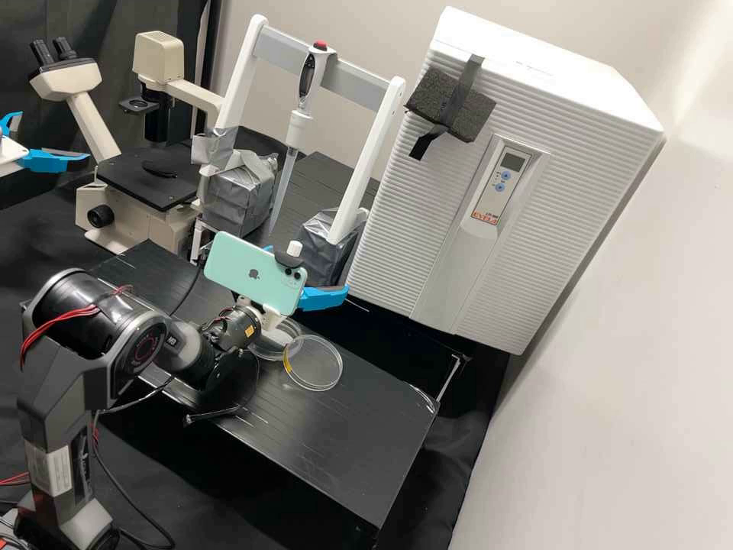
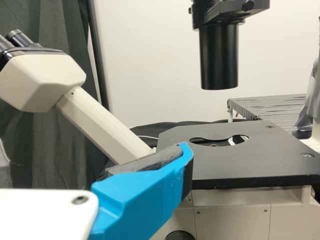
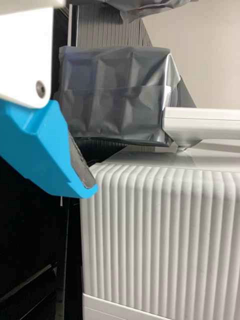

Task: Open the bottle

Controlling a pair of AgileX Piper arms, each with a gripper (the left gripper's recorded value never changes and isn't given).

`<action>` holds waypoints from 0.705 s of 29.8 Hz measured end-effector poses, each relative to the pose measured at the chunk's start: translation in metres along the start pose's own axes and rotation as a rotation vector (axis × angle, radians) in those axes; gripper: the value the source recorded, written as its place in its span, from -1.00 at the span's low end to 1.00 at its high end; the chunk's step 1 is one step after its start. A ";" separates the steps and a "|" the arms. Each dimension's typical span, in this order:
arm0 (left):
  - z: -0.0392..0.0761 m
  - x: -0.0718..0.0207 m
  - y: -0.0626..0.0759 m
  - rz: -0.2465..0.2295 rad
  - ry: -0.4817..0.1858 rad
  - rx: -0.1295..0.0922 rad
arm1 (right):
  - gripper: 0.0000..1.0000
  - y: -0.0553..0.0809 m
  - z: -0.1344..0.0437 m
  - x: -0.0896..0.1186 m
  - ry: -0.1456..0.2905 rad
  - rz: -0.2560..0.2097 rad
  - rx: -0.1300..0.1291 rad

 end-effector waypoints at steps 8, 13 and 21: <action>0.000 0.0000 0.000 0.000 0.000 0.000 | 1.00 0.000 0.000 0.000 0.000 0.000 0.000; 0.000 -0.0025 -0.001 0.001 -0.025 -0.009 | 1.00 0.000 0.000 0.000 0.000 0.000 0.000; 0.005 -0.0300 -0.005 -0.004 -0.278 -0.077 | 1.00 0.000 0.000 0.000 0.000 0.000 0.000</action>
